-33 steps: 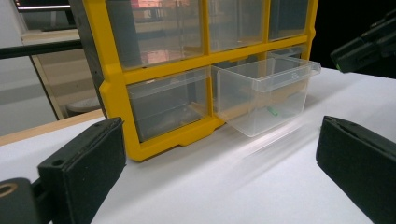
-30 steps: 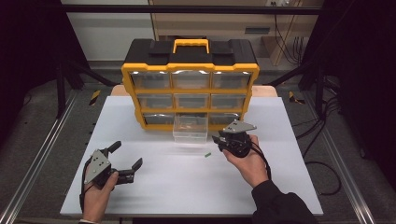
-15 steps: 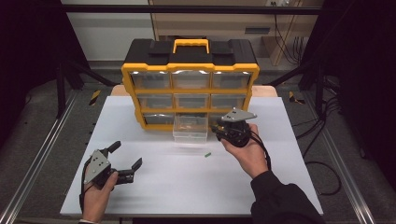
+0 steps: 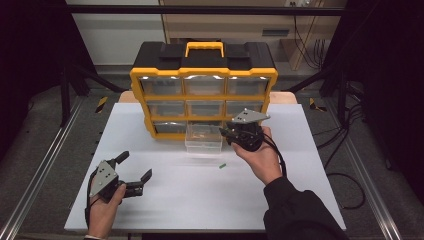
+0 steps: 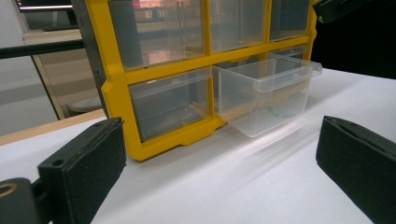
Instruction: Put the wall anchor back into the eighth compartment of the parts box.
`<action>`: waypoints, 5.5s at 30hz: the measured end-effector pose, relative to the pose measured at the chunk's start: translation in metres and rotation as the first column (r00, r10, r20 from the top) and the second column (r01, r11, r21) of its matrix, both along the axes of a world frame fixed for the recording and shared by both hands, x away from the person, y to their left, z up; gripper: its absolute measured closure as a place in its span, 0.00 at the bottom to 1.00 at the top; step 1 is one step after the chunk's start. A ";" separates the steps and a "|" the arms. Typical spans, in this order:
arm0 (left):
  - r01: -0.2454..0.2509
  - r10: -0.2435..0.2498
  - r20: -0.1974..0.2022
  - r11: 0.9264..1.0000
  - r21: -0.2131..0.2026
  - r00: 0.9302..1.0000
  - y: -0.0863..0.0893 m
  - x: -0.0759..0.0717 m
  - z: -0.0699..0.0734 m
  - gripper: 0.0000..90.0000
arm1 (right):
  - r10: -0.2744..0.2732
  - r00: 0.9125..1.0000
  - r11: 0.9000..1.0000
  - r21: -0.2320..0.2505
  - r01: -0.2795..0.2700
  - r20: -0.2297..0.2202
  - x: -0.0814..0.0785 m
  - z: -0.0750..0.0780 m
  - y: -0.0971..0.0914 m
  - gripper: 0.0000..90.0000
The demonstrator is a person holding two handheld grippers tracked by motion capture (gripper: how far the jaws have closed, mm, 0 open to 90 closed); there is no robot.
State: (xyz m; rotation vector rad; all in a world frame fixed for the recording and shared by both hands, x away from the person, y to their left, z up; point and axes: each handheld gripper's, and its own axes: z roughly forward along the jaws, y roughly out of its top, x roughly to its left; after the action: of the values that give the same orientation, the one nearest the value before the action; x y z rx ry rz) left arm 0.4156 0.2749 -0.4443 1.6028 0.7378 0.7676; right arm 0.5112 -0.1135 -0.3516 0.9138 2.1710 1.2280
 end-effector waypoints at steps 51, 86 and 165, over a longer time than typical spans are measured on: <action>0.003 -0.003 -0.003 1.000 0.000 1.000 0.000 0.001 0.000 0.01 | -0.033 0.999 0.999 -0.033 0.032 -0.011 0.002 0.005 0.025 0.23; 0.000 0.000 -0.005 1.000 0.003 1.000 -0.001 0.000 -0.001 0.01 | -0.048 0.996 0.996 -0.073 0.042 -0.078 -0.028 -0.038 -0.002 0.11; -0.003 0.003 0.002 1.000 -0.003 1.000 0.001 0.000 0.000 0.01 | -0.057 0.954 0.986 -0.168 0.007 -0.293 -0.012 -0.114 0.009 0.10</action>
State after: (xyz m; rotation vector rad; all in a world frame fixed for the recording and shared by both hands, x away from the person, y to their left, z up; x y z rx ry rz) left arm 0.4152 0.2761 -0.4443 1.5981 0.7399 0.7695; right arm 0.4994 -0.1048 -0.4656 1.1171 2.4367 0.9246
